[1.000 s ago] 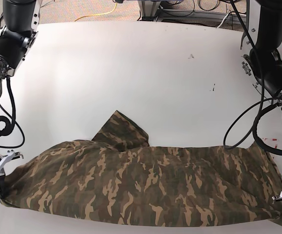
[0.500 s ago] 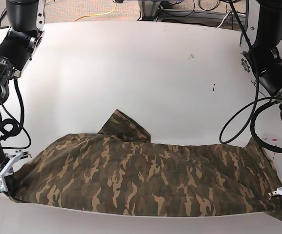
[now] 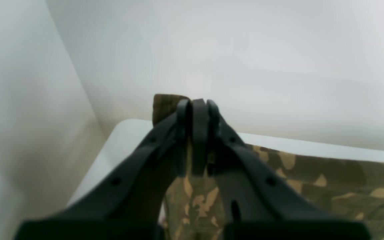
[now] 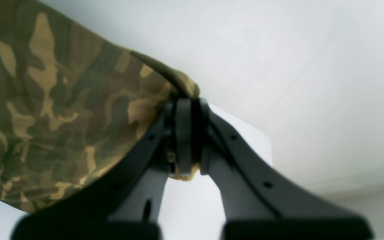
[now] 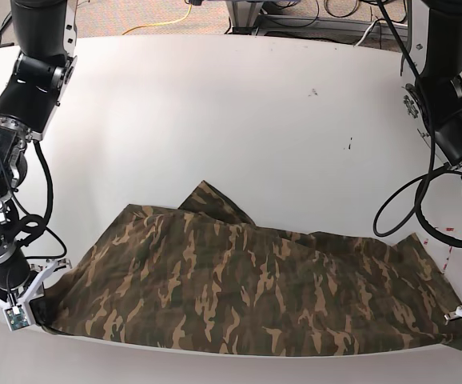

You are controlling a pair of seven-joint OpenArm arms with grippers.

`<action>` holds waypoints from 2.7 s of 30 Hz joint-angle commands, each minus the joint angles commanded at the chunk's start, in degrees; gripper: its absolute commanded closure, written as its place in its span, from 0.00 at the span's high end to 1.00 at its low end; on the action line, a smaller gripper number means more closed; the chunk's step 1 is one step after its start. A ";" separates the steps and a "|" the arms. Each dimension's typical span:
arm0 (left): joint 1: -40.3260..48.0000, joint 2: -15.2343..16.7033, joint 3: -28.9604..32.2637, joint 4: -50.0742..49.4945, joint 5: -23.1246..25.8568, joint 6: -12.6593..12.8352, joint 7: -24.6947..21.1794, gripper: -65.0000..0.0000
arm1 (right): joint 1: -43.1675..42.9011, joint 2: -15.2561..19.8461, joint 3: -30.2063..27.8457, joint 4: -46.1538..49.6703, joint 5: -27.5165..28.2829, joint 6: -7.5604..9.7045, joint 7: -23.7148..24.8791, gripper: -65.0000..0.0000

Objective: Layout the t-shirt on the table in an organized manner, then fold the t-shirt properly
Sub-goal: 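Lower the stretched shirt onto the table and open both grippers, then lift both grippers away from the laid-out shirt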

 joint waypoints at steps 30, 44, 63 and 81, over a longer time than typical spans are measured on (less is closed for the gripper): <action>5.10 -0.18 1.05 -25.41 0.26 0.00 -16.97 0.01 | 1.49 -6.24 -1.49 -33.76 0.00 -0.35 17.23 0.01; 5.10 -0.35 4.22 -26.29 0.09 0.00 -17.05 0.05 | 3.60 -3.08 -12.48 -40.26 0.00 -4.92 21.10 1.00; 13.19 -1.32 2.11 -17.32 0.00 0.00 -16.97 0.69 | -15.91 -9.93 7.65 -13.98 0.35 0.62 0.00 1.00; 16.79 -1.41 1.67 -16.09 -0.09 0.00 -15.56 0.69 | -16.62 -14.77 11.96 -24.53 0.44 5.01 1.05 1.00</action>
